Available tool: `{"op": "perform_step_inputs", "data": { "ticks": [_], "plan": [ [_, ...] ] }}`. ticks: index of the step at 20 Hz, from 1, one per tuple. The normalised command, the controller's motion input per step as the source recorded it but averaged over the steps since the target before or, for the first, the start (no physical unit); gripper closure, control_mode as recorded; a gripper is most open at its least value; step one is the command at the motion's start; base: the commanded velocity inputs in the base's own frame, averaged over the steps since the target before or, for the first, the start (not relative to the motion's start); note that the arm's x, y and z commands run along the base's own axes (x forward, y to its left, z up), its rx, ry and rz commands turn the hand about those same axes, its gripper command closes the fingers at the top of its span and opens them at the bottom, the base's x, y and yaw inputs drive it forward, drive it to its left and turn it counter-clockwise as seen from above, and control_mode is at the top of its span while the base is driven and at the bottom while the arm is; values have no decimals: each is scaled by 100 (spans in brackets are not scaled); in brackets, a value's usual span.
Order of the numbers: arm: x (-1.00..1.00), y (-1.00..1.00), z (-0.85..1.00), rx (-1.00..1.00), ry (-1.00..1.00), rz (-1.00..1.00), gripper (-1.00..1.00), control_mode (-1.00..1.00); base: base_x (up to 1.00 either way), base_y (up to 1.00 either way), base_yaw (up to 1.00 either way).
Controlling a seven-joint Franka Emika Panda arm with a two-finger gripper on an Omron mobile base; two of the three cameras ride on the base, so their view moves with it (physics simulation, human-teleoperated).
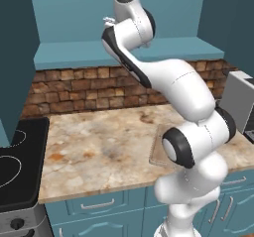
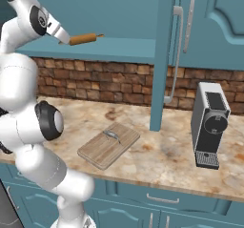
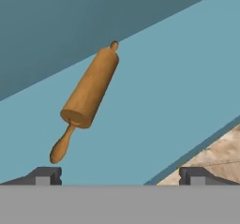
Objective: Open the cabinet, retrieve the rolling pin, and place it next to the meat on the cutting board to prepare for tenderizing.
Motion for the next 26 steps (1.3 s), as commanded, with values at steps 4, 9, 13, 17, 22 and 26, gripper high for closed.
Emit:
{"op": "perform_step_inputs", "data": {
  "ticks": [4, 9, 13, 17, 22, 26],
  "plan": [
    [34, 14, -3, -5, 0, 0, -100, -100, 0, 0, 0],
    [16, 10, -4, -7, 0, -3, -100, -100, 0, 0, 0],
    [10, 7, -5, -6, 0, -5, -100, -100, 0, 0, 0],
    [22, 4, -6, -2, 0, -5, -100, -100, 0, 0, 0],
    [11, 4, -14, -3, -3, -2, -100, -100, 0, 0, 0],
    [7, 4, -16, -4, -7, 0, -100, -100, 0, 0, 0]
  ]
}}
